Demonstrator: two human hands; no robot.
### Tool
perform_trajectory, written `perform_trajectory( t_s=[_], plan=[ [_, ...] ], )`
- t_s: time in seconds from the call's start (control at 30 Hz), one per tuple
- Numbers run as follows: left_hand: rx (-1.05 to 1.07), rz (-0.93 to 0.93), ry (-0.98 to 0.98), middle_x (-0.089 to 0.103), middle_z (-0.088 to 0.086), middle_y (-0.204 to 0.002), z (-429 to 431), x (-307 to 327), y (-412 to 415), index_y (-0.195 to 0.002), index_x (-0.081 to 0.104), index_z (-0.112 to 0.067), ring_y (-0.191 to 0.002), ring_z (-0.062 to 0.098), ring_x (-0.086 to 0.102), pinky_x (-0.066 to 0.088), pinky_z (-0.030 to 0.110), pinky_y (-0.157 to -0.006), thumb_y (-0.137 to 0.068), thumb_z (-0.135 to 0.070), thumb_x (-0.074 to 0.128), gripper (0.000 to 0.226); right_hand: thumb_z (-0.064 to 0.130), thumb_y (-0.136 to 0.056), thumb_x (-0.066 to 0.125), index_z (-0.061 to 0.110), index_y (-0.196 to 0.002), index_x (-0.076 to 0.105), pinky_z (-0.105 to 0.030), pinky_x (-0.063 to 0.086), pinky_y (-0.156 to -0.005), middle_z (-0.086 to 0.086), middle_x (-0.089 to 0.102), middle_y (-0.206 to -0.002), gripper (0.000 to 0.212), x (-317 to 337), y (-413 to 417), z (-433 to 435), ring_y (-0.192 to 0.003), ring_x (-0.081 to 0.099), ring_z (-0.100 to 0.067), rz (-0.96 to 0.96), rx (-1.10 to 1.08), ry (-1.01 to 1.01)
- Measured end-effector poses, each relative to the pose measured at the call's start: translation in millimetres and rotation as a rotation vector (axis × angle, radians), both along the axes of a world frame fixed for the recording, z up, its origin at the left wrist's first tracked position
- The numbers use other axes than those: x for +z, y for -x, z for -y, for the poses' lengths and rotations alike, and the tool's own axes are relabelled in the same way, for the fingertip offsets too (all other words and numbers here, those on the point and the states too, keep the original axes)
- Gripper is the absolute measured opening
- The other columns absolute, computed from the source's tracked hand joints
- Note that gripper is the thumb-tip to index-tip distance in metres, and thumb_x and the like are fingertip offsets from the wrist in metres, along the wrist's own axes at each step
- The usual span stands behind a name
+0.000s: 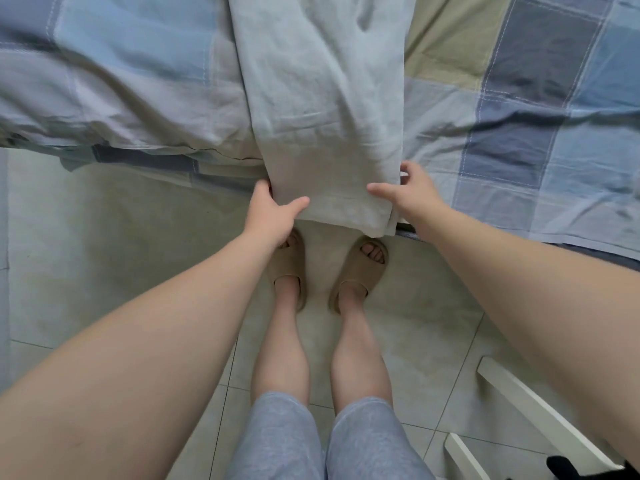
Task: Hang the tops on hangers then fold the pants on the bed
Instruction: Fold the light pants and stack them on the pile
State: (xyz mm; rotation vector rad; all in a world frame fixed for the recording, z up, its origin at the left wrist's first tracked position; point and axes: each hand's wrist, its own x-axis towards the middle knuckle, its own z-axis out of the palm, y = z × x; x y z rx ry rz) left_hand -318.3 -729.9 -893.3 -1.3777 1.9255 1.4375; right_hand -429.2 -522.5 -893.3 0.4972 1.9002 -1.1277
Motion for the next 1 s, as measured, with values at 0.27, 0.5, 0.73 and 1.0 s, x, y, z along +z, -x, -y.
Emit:
perform_trajectory(
  t_s=[0.27,0.5,0.73,1.0],
  plan=[
    [-0.067,0.144,-0.226,0.072,0.000,-0.107,8,16,-5,-0.120,0.069,-0.010,-0.097,0.018,0.069,0.056,0.030,-0.082,-0.081,-0.026,0.084,0.045,0.022,-0.080,0.084,0.014,-0.100,0.073,-0.043,0.063,-0.080,-0.010,0.077,-0.105,0.024,15,0,-6,-0.094,0.075,-0.028,0.186,0.033,0.100],
    [-0.116,0.139,-0.279,0.072,0.004,-0.115,7,80,-24,-0.117,0.069,-0.011,-0.108,0.023,0.067,0.052,0.036,-0.096,-0.089,-0.016,0.067,0.028,0.028,-0.079,0.084,0.009,-0.108,0.074,-0.030,0.056,-0.061,-0.008,0.078,-0.099,0.036,79,-28,-24,-0.084,0.075,-0.024,0.293,0.043,0.026],
    [-0.122,0.052,-0.369,0.073,-0.009,-0.107,29,160,-45,-0.121,0.068,-0.018,-0.094,0.004,0.068,0.052,0.015,-0.071,-0.083,-0.015,0.080,0.040,0.020,-0.082,0.081,0.015,-0.108,0.073,-0.036,0.058,-0.074,-0.002,0.075,-0.100,0.028,165,-78,-22,-0.083,0.071,-0.018,0.148,0.030,0.007],
    [-0.172,0.017,-0.331,0.070,-0.016,-0.093,54,227,-85,-0.108,0.070,-0.022,-0.068,-0.010,0.067,0.049,0.007,-0.054,-0.079,-0.010,0.082,0.033,0.021,-0.079,0.083,0.017,-0.094,0.063,-0.012,0.041,-0.043,0.008,0.066,-0.085,0.025,228,-163,0,-0.070,0.061,-0.006,0.012,-0.067,-0.085]
  ],
)
